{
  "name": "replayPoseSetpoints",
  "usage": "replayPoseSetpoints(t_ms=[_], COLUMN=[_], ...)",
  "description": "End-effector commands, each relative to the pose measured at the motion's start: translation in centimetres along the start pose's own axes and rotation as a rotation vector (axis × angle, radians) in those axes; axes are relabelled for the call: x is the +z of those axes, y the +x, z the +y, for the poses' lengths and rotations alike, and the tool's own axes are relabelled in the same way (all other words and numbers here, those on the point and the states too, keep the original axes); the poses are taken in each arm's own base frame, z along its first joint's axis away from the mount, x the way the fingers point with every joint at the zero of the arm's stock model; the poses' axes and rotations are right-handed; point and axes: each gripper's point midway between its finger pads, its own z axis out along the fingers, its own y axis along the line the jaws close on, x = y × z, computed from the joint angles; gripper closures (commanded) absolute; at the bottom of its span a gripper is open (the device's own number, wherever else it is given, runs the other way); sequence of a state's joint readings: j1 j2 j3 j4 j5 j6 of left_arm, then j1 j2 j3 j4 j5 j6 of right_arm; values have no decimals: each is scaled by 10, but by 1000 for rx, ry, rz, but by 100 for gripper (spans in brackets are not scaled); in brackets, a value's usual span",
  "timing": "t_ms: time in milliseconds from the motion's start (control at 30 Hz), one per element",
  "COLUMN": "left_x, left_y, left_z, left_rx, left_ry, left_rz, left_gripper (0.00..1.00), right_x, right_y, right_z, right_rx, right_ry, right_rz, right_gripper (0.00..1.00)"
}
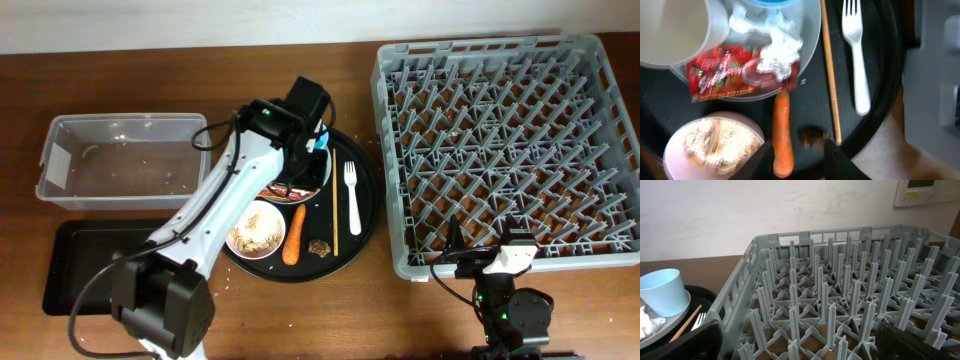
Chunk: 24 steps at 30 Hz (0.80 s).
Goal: Sort waste into correct bins and load items into the dishwasher rack
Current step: 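Grasp the tissues with the left gripper and drop them in the clear bin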
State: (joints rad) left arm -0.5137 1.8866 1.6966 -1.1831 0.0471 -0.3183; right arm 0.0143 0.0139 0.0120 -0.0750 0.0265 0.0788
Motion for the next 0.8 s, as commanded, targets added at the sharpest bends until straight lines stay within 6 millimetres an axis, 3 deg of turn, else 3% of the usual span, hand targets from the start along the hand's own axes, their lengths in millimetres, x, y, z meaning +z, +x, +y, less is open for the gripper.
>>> replayPoseSetpoints(t_ms=[0,33,133,167,433,500,633,667,767], left_x=[38,50,58,59,104,110,108,108,126], left_y=[7,4,-3,-9,-9,-14,-27,-29,-26], left_z=[5,5,10,11,15,24,23,23,25], left_rx=[-26,-25,-29,-28,-28,-36,-39,-39,-38], left_ry=[-20,-12,-37,-40,-22,-67,-65,-61,-70], left_rz=[25,1,-40,-68,-165,-207,-268,-277,-250], left_gripper=[66,63,57,36,45,44,43,39,40], right_x=[0,0,0,0,0,0,0,0,0], right_y=[3,3,3,3,3,3,3,3,3], right_z=[-1,-1,-1,-1,-1,-1,-1,-1,-1], right_rx=[4,4,4,4,4,4,4,4,4], right_ry=[7,6,6,6,6,6,6,6,6], right_rz=[3,3,3,3,3,3,3,3,3], right_gripper=[1,1,1,1,1,1,1,1,1])
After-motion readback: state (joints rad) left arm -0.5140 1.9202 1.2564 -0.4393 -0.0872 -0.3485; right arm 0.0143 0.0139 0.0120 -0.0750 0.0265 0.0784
